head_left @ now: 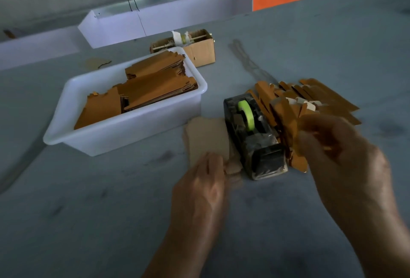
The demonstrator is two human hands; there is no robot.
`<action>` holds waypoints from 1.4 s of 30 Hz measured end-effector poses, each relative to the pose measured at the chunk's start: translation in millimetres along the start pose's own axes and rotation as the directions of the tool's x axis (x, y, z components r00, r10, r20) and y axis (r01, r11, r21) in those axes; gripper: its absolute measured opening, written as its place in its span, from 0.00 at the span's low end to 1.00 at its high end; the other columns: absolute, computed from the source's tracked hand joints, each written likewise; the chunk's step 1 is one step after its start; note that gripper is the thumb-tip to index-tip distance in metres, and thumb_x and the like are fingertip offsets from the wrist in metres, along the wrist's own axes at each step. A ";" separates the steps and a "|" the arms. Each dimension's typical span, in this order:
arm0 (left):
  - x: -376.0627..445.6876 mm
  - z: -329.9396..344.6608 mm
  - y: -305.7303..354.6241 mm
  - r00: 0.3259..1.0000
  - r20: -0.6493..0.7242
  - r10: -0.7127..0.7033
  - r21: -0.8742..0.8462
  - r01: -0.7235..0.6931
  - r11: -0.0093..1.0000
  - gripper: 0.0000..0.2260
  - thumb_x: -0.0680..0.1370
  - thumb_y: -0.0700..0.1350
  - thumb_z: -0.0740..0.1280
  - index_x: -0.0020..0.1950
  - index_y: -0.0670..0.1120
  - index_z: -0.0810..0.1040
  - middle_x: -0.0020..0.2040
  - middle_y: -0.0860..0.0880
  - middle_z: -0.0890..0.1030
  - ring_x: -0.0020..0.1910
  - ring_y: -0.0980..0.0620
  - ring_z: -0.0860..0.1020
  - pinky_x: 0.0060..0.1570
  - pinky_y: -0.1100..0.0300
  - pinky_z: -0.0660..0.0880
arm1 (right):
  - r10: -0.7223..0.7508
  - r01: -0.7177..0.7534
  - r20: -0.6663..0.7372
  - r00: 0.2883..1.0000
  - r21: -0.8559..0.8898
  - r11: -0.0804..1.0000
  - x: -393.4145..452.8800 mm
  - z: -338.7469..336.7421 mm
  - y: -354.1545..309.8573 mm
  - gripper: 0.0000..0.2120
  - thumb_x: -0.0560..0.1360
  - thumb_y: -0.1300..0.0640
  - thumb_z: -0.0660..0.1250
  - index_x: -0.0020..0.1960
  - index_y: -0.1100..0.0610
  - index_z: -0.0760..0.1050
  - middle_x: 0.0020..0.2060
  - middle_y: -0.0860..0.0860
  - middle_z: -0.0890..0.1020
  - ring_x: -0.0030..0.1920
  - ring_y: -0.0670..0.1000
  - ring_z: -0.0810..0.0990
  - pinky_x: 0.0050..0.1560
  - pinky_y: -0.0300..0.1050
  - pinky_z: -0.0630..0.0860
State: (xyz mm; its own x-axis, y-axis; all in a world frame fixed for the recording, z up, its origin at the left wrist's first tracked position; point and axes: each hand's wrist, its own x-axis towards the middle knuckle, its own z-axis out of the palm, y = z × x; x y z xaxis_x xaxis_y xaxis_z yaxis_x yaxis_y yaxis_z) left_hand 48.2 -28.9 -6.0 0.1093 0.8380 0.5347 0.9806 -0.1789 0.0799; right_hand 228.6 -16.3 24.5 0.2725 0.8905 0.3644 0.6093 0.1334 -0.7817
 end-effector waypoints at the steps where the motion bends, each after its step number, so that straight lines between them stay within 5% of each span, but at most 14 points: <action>1: -1.9 -0.2 0.8 1.000 -0.012 0.010 0.011 -0.009 1.000 0.04 0.68 0.37 0.68 0.37 0.46 0.78 0.30 0.50 0.77 0.25 0.50 0.76 0.25 0.61 0.64 | 0.019 -0.024 0.076 0.997 0.073 0.997 -8.4 -2.0 -6.1 0.08 0.73 0.51 0.65 0.51 0.45 0.77 0.38 0.42 0.82 0.38 0.38 0.80 0.33 0.23 0.70; 3: -6.1 -1.8 1.8 1.000 -0.021 0.015 0.002 -0.015 1.000 0.04 0.67 0.38 0.64 0.36 0.46 0.78 0.30 0.50 0.77 0.26 0.49 0.77 0.25 0.60 0.66 | 0.067 -0.135 0.316 0.946 0.199 0.971 -23.4 -1.0 -16.9 0.09 0.70 0.44 0.62 0.47 0.43 0.77 0.35 0.42 0.83 0.38 0.37 0.81 0.35 0.28 0.76; 7: -19.7 -9.8 6.5 0.993 -0.097 0.067 0.000 -0.068 0.998 0.07 0.70 0.37 0.65 0.41 0.43 0.83 0.38 0.47 0.84 0.35 0.46 0.83 0.31 0.59 0.77 | 0.182 -0.546 0.690 0.700 0.354 0.759 -42.0 18.3 -22.7 0.18 0.65 0.41 0.63 0.48 0.49 0.79 0.41 0.46 0.85 0.41 0.46 0.84 0.45 0.47 0.82; 10: -35.8 -12.8 11.4 0.982 -0.100 0.161 -0.067 -0.168 0.983 0.15 0.78 0.40 0.59 0.42 0.42 0.86 0.46 0.47 0.86 0.43 0.51 0.85 0.40 0.61 0.80 | 0.241 -0.639 0.711 0.661 0.365 0.677 -45.3 32.8 -19.0 0.19 0.66 0.43 0.63 0.50 0.53 0.80 0.42 0.51 0.85 0.43 0.51 0.85 0.48 0.49 0.81; 13: -46.5 -15.2 11.6 0.969 -0.108 0.224 -0.162 -0.240 0.957 0.19 0.80 0.41 0.54 0.45 0.44 0.86 0.53 0.48 0.84 0.54 0.52 0.83 0.49 0.60 0.79 | 0.290 -0.699 0.713 0.639 0.380 0.606 -46.0 39.8 -13.2 0.08 0.72 0.54 0.67 0.49 0.55 0.80 0.40 0.52 0.86 0.44 0.50 0.84 0.48 0.46 0.80; 16: -51.2 -19.1 12.3 0.992 -0.122 0.029 -0.374 -0.073 0.924 0.16 0.72 0.43 0.60 0.58 0.47 0.79 0.64 0.49 0.78 0.65 0.50 0.75 0.60 0.57 0.73 | 0.294 -0.722 0.708 0.642 0.429 0.543 -45.7 40.0 -10.7 0.05 0.72 0.61 0.67 0.44 0.55 0.82 0.40 0.54 0.85 0.42 0.52 0.84 0.45 0.46 0.79; 18: -40.9 -25.6 10.3 0.930 -0.024 -0.366 -0.586 0.284 0.759 0.19 0.72 0.52 0.65 0.63 0.54 0.73 0.65 0.55 0.77 0.63 0.57 0.75 0.60 0.62 0.73 | 0.264 -0.721 0.716 0.646 0.459 0.519 -46.4 38.3 -9.6 0.05 0.69 0.57 0.68 0.42 0.53 0.82 0.40 0.54 0.85 0.41 0.51 0.84 0.42 0.44 0.79; 20: -23.9 -30.7 7.1 0.761 0.251 -0.598 -0.706 0.567 0.424 0.25 0.67 0.63 0.73 0.60 0.59 0.72 0.57 0.60 0.80 0.53 0.63 0.79 0.51 0.63 0.75 | 0.227 -0.705 0.722 0.653 0.471 0.530 -47.1 36.7 -9.1 0.07 0.66 0.53 0.68 0.42 0.51 0.82 0.39 0.54 0.85 0.39 0.49 0.84 0.39 0.39 0.78; 22: -12.2 -27.9 -0.7 0.663 0.524 -0.535 -0.742 0.663 0.094 0.24 0.62 0.58 0.79 0.54 0.54 0.78 0.49 0.55 0.84 0.47 0.58 0.83 0.45 0.60 0.77 | 0.193 -0.675 0.721 0.666 0.472 0.566 -48.3 35.9 -9.4 0.08 0.65 0.51 0.67 0.42 0.50 0.82 0.38 0.53 0.85 0.36 0.46 0.83 0.34 0.34 0.75; 24: -5.4 -26.4 -3.6 0.625 0.650 -0.432 -0.719 0.690 -0.084 0.17 0.63 0.49 0.78 0.49 0.47 0.82 0.46 0.47 0.86 0.45 0.48 0.84 0.47 0.50 0.79 | 0.176 -0.647 0.714 0.678 0.466 0.603 -49.3 35.7 -9.8 0.08 0.65 0.50 0.67 0.42 0.49 0.81 0.38 0.52 0.85 0.37 0.46 0.83 0.35 0.34 0.76; 29: -2.5 -21.2 -2.3 0.662 0.618 -0.425 -0.729 0.685 0.009 0.10 0.67 0.44 0.77 0.46 0.48 0.83 0.42 0.49 0.86 0.42 0.51 0.84 0.39 0.60 0.78 | 0.192 -0.514 0.636 0.747 0.371 0.773 -47.9 32.7 -8.2 0.06 0.68 0.49 0.69 0.42 0.49 0.79 0.37 0.47 0.84 0.40 0.45 0.83 0.41 0.40 0.79; 33: -0.8 -22.4 -2.8 0.683 0.613 -0.397 -0.715 0.693 0.089 0.10 0.69 0.41 0.75 0.49 0.47 0.81 0.43 0.51 0.86 0.41 0.55 0.84 0.37 0.67 0.75 | 0.184 -0.393 0.561 0.807 0.277 0.877 -48.5 31.1 -11.9 0.04 0.71 0.51 0.69 0.45 0.45 0.77 0.34 0.48 0.80 0.29 0.45 0.77 0.29 0.36 0.74; 38: 1.4 -21.1 -0.6 0.690 0.578 -0.436 -0.709 0.689 0.150 0.08 0.70 0.40 0.75 0.47 0.49 0.81 0.40 0.52 0.85 0.38 0.56 0.83 0.33 0.68 0.76 | 0.023 -0.100 0.401 0.916 0.172 0.980 -56.2 35.3 -15.8 0.21 0.70 0.53 0.70 0.54 0.33 0.65 0.30 0.44 0.75 0.36 0.38 0.76 0.33 0.28 0.72; 42: 2.4 -20.9 6.3 0.710 0.527 -0.467 -0.725 0.662 0.188 0.09 0.70 0.36 0.73 0.43 0.51 0.82 0.37 0.50 0.85 0.35 0.54 0.83 0.33 0.62 0.79 | -0.146 0.147 0.351 0.925 0.024 0.989 -64.5 38.2 -23.5 0.33 0.69 0.56 0.74 0.71 0.48 0.64 0.31 0.41 0.79 0.26 0.40 0.74 0.32 0.32 0.76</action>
State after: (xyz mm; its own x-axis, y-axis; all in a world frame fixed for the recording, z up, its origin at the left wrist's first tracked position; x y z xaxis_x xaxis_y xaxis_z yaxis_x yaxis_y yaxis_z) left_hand 51.3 -38.8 13.3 -0.2947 0.9502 -0.1014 0.1386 0.1475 0.9793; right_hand 168.3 -60.3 0.1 -0.0980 0.9569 0.2735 0.6248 0.2731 -0.7315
